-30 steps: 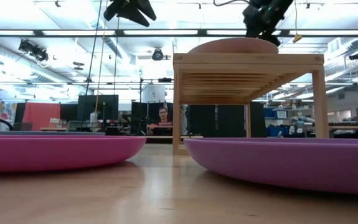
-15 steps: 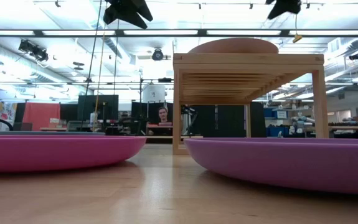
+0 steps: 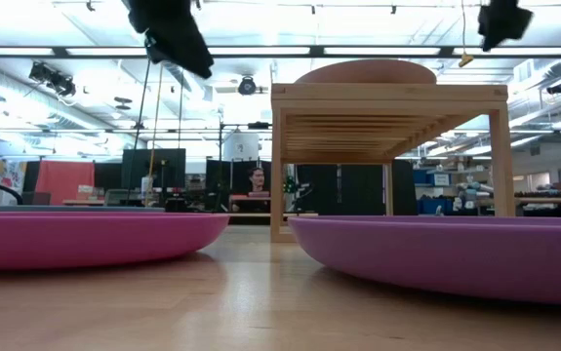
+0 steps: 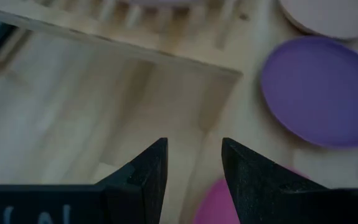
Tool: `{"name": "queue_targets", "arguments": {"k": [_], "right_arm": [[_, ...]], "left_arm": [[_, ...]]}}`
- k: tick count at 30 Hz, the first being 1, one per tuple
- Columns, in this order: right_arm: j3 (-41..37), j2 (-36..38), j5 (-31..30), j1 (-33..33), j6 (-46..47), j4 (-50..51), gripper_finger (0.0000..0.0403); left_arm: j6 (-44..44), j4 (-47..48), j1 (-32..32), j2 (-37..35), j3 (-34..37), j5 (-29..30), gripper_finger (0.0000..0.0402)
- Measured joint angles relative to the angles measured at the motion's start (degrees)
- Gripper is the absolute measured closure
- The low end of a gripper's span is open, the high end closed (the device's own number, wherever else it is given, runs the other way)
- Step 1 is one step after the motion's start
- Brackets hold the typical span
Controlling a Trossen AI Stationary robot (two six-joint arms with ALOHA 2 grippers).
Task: Place and stack plates onto a shelf
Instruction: Stack the light pink plate on top of the light pink plate
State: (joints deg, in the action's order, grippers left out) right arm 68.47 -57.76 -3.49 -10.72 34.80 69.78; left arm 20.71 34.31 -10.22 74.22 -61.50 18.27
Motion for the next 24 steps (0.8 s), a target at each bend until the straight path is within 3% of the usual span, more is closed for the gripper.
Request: {"name": "queue_targets", "arguments": {"k": [13,24], "right_arm": [[-13.83,-2.45,-3.47,-23.48,8.87,-11.01,0.0156],[-24.59,-4.07,-4.96,-29.84,15.28,-11.5,0.0156]], "left_arm": [[2.71,-8.81,-5.14,0.0,6.67,0.13,0.0244],[2.65,-9.99,-5.2,0.0,6.67,0.14,0.0244]]}}
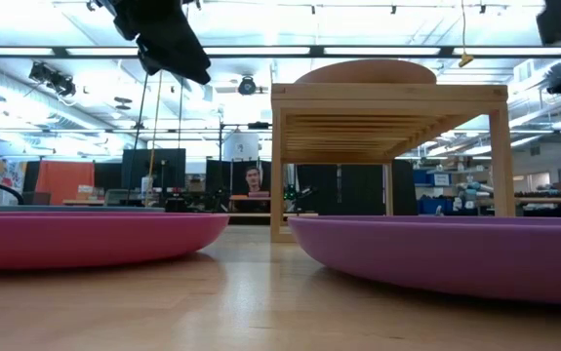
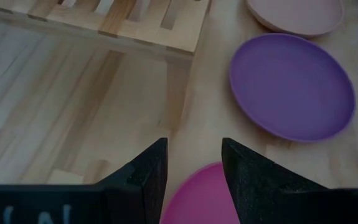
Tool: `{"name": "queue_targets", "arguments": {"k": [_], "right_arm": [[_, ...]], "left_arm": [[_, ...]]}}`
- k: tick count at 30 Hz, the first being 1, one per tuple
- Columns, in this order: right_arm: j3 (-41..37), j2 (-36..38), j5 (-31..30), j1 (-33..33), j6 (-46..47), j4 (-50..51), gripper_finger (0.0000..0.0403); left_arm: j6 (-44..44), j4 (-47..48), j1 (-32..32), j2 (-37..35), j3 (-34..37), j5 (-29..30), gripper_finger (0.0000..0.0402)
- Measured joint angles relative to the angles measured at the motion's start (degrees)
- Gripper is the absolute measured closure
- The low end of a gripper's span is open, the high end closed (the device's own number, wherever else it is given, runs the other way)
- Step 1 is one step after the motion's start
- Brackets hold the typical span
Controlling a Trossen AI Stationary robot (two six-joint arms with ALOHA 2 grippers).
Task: Place and stack plates onto a shelf
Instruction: Stack the light pink plate on top of the light pink plate
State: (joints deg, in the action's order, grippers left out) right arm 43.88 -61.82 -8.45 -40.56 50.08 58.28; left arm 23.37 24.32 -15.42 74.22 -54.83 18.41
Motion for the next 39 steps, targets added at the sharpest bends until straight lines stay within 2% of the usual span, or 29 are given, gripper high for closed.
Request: {"name": "queue_targets", "arguments": {"k": [8,18,23,39], "right_arm": [[-8.31,0.0,0.59,0.0,0.91,-1.52,0.0156],[-15.61,0.0,3.8,0.0,1.04,-12.72,0.0156],[-18.57,0.0,3.81,0.0,2.81,-14.94,0.0156],[-19.68,0.0,5.31,0.0,3.93,-16.28,0.0156]], "left_arm": [[-0.01,-0.22,0.0,0.0,0.0,0.0,0.0244],[0.01,-0.44,0.0,0.0,0.0,-0.02,0.0244],[0.01,-0.46,0.0,0.0,0.0,-0.02,0.0244],[0.03,-0.5,0.0,0.0,0.0,-0.02,0.0244]]}}
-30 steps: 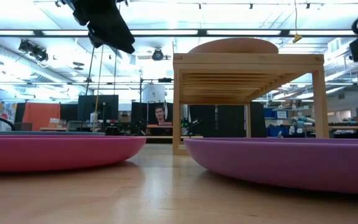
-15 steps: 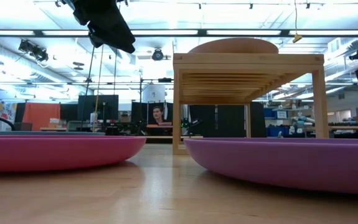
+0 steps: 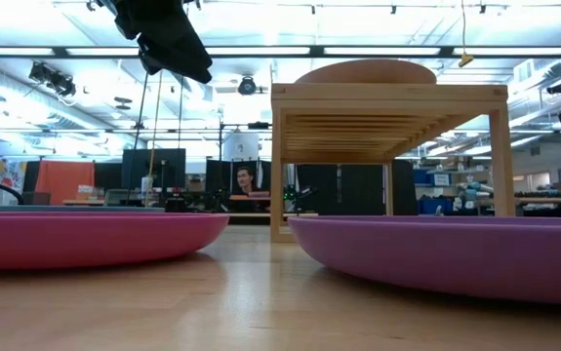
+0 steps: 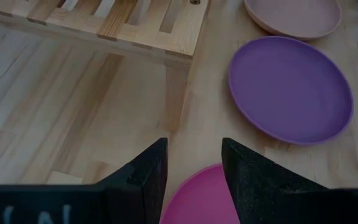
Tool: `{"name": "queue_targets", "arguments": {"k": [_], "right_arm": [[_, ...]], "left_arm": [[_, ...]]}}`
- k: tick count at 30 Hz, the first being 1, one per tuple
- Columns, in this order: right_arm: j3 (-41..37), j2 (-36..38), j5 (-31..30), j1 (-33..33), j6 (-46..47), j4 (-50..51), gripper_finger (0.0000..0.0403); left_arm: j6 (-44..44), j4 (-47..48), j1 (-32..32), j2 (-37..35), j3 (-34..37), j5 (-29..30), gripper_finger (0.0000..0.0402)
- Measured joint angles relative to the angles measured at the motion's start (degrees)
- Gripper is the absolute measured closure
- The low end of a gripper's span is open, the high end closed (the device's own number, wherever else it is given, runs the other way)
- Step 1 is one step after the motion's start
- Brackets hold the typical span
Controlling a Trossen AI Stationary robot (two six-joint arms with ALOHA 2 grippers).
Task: Place and stack plates onto a shelf
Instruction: Stack the light pink plate on top of the light pink plate
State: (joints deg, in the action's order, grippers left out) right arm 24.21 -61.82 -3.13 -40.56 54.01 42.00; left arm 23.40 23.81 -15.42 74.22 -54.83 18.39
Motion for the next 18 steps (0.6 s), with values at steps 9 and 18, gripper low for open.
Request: {"name": "queue_targets", "arguments": {"k": [9,18], "right_arm": [[0.0,0.0,0.72,0.0,-0.1,0.0,0.0194],[0.0,0.0,4.55,0.0,-0.15,0.0,0.029]], "left_arm": [[0.0,0.0,0.01,0.0,-0.02,0.0,0.0244],[0.0,0.0,0.0,0.0,-0.02,0.0,0.0244]]}}
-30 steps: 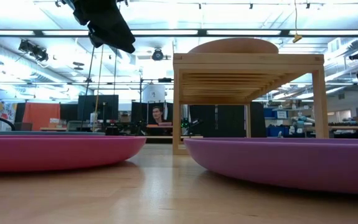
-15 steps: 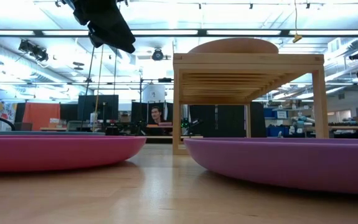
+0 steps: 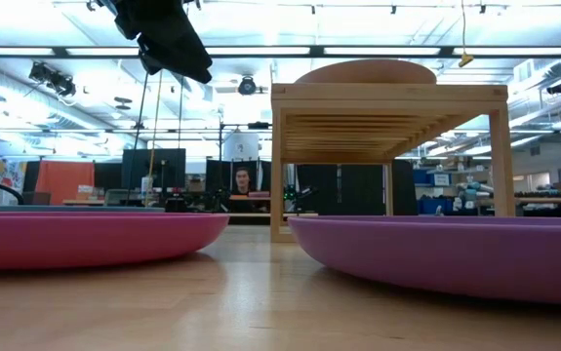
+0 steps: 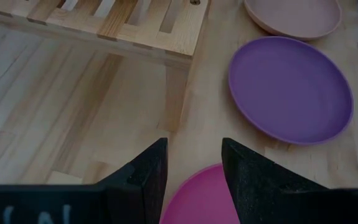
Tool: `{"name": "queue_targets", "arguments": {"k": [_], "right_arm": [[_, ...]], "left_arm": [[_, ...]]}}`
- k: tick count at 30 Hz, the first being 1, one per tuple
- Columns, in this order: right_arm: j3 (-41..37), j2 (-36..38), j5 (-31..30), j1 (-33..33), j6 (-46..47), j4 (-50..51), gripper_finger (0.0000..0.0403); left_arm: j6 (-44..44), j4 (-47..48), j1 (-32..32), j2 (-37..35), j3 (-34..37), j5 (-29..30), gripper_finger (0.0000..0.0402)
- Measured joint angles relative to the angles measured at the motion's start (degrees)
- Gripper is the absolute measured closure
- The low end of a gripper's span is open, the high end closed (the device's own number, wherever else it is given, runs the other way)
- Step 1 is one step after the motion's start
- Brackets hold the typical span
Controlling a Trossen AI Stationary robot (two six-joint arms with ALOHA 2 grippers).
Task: Place and stack plates onto a shelf
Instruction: Stack the light pink plate on top of the light pink plate
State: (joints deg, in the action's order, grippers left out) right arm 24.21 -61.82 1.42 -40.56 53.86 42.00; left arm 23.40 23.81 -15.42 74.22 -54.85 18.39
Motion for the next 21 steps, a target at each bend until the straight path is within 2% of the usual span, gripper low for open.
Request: {"name": "queue_targets", "arguments": {"k": [10,21], "right_arm": [[0.15,0.07,0.98,0.02,0.18,-0.63,0.0379],[0.11,0.04,4.11,0.02,-0.03,-1.05,0.0386]], "left_arm": [[0.01,0.0,0.01,0.0,0.0,0.0,0.0244],[0.0,0.0,0.02,0.0,0.0,0.0,0.0244]]}}
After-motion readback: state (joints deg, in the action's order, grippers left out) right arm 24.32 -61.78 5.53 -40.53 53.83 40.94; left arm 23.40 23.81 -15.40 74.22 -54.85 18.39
